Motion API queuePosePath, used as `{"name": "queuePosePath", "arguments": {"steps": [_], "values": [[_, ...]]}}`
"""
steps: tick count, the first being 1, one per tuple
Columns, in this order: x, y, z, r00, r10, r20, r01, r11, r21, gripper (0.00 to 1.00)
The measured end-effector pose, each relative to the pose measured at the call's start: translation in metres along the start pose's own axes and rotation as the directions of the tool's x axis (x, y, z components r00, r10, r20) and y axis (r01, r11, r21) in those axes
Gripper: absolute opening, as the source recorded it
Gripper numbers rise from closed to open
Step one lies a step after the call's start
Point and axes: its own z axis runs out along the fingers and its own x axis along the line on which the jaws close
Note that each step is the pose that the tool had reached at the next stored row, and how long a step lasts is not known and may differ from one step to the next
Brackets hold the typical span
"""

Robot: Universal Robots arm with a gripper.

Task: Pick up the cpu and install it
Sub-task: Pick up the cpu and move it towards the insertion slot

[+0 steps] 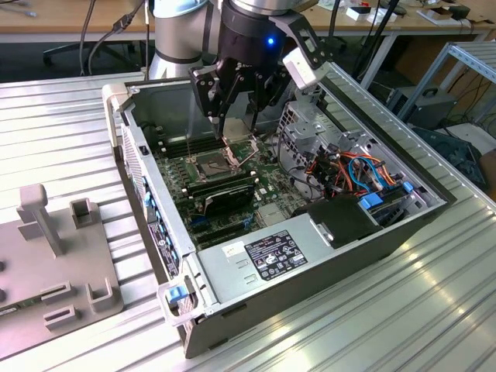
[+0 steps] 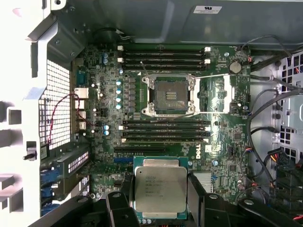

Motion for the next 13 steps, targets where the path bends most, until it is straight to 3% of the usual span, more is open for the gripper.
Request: {"name": "queuePosePath", "arguments": {"steps": [9,13], "values": [[0.0,0.0123,0.0033,1.0,0.0,0.0001,0.0,1.0,-0.0012,0.55],[-0.0001,0.0134,0.0037,1.0,0.0,0.0001,0.0,1.0,-0.0012,0.55]]}}
